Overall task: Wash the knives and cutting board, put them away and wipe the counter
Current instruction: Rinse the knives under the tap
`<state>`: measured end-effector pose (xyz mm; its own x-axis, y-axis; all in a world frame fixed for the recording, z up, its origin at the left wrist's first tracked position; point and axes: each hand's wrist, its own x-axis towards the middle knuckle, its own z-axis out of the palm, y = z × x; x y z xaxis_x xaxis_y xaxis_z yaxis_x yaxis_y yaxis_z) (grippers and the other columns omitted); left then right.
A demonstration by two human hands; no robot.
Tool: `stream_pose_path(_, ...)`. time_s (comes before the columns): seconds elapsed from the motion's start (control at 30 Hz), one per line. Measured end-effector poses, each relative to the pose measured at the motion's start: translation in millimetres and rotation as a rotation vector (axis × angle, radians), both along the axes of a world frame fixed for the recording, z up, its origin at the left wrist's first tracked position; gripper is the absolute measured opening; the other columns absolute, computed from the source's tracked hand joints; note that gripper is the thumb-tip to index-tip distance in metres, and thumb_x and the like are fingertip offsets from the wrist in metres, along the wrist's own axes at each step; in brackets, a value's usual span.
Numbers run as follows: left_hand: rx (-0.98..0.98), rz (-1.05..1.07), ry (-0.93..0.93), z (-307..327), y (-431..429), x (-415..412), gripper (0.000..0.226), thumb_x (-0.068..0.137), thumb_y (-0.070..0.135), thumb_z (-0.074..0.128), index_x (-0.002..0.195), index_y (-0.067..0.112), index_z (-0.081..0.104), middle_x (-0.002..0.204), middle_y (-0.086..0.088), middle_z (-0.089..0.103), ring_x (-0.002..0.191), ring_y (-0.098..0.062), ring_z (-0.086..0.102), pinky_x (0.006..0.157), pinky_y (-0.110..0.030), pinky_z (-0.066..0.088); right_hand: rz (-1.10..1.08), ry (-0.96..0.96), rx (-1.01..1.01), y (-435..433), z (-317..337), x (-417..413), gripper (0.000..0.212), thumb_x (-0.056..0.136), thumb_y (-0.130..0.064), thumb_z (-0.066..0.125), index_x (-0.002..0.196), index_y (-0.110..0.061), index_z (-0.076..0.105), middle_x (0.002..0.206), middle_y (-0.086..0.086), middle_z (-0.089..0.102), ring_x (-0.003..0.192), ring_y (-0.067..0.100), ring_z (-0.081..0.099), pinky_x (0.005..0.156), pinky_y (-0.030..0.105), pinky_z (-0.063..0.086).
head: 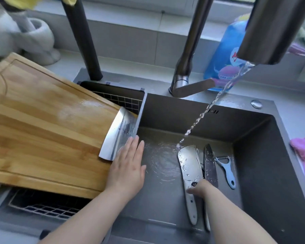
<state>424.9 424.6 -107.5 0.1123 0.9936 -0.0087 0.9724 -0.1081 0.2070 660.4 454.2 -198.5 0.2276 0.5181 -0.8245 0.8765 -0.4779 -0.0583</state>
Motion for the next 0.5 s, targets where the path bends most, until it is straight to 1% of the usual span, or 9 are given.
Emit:
stream_pose_path(0.07, 0.0, -0.005, 0.049, -1, 0, -1, 0.066, 0.055, 0.025, 0.078, 0.114, 0.001, 0.062, 0.12, -0.015, 0.062, 0.108, -0.028, 0.061, 0.088, -0.037, 0.042, 0.062, -0.06, -0.026, 2, -6, -3, 0.053, 0.083, -0.043, 0.06, 0.123, -0.009, 0.053, 0.126, 0.004, 0.058, 0.116, 0.021, 0.056, 0.081, 0.022, 0.041)
stream_pose_path(0.13, 0.035, -0.01, 0.071, -3, 0, -1, 0.068, 0.053, 0.025, 0.079, 0.115, 0.001, 0.061, 0.121, -0.014, 0.062, 0.109, -0.027, 0.061, 0.088, -0.037, 0.04, 0.137, -0.105, -0.069, 2, -11, -7, 0.047, 0.083, -0.043, 0.059, 0.118, -0.012, 0.055, 0.102, -0.001, 0.064, 0.107, 0.019, 0.059, 0.077, 0.02, 0.04)
stream_pose_path(0.2, 0.043, -0.009, 0.087, -3, 1, 0, 0.063, 0.057, 0.023, 0.075, 0.115, 0.002, 0.061, 0.121, -0.014, 0.062, 0.11, -0.027, 0.061, 0.088, -0.037, 0.042, 0.193, -0.118, -0.076, 2, -14, -11, 0.031, 0.084, -0.036, 0.057, 0.106, -0.015, 0.06, 0.074, -0.005, 0.056, 0.09, 0.019, 0.058, 0.072, 0.019, 0.037)
stream_pose_path(0.23, 0.043, -0.007, 0.091, -3, 2, 1, 0.059, 0.06, 0.022, 0.068, 0.115, 0.003, 0.062, 0.121, -0.014, 0.062, 0.109, -0.027, 0.061, 0.086, -0.037, 0.046, 0.218, -0.124, -0.07, 2, -15, -11, 0.023, 0.084, -0.032, 0.055, 0.099, -0.015, 0.06, 0.069, -0.006, 0.052, 0.085, 0.018, 0.055, 0.072, 0.019, 0.037)
stream_pose_path(0.3, 0.036, -0.009, 0.072, -2, 1, 1, 0.056, 0.061, 0.02, 0.062, 0.114, 0.004, 0.062, 0.121, -0.014, 0.062, 0.109, -0.027, 0.061, 0.086, -0.037, 0.048, 0.254, -0.135, -0.055, 2, -12, -10, 0.019, 0.084, -0.025, 0.052, 0.099, -0.015, 0.059, 0.076, -0.004, 0.053, 0.084, 0.018, 0.051, 0.073, 0.019, 0.037)
stream_pose_path(0.37, 0.019, 0.002, 0.053, -2, 0, 1, 0.055, 0.063, 0.015, 0.069, 0.116, 0.004, 0.062, 0.124, -0.013, 0.06, 0.112, -0.027, 0.059, 0.09, -0.034, 0.042, 0.268, -0.155, -0.051, -1, -8, -7, 0.025, 0.085, -0.023, 0.049, 0.108, -0.015, 0.056, 0.099, 0.002, 0.057, 0.089, 0.019, 0.051, 0.076, 0.022, 0.039)
stream_pose_path(0.43, -0.005, 0.029, 0.062, 7, 0, 2, 0.06, 0.067, 0.017, 0.07, 0.123, 0.004, 0.056, 0.132, -0.016, 0.053, 0.12, -0.027, 0.053, 0.096, -0.032, 0.035, 0.28, -0.176, -0.035, -6, -6, -3, 0.034, 0.086, -0.023, 0.048, 0.118, -0.011, 0.053, 0.121, 0.005, 0.058, 0.103, 0.021, 0.057, 0.083, 0.025, 0.044)
stream_pose_path(0.47, -0.043, 0.031, 0.069, 12, 0, 4, 0.063, 0.077, 0.019, 0.063, 0.134, 0.003, 0.042, 0.144, -0.017, 0.038, 0.132, -0.028, 0.039, 0.103, -0.031, 0.024, 0.284, -0.181, -0.028, -9, -7, -1, 0.036, 0.086, -0.023, 0.048, 0.12, -0.01, 0.052, 0.125, 0.005, 0.058, 0.11, 0.021, 0.058, 0.085, 0.024, 0.044)
stream_pose_path(0.5, -0.059, 0.015, 0.063, 13, -1, 4, 0.063, 0.089, 0.021, 0.049, 0.144, 0.006, 0.021, 0.154, -0.014, 0.013, 0.142, -0.025, 0.016, 0.107, -0.029, 0.007, 0.284, -0.186, -0.024, -11, -7, 0, 0.036, 0.086, -0.023, 0.048, 0.119, -0.01, 0.053, 0.124, 0.005, 0.058, 0.113, 0.021, 0.057, 0.084, 0.024, 0.044)
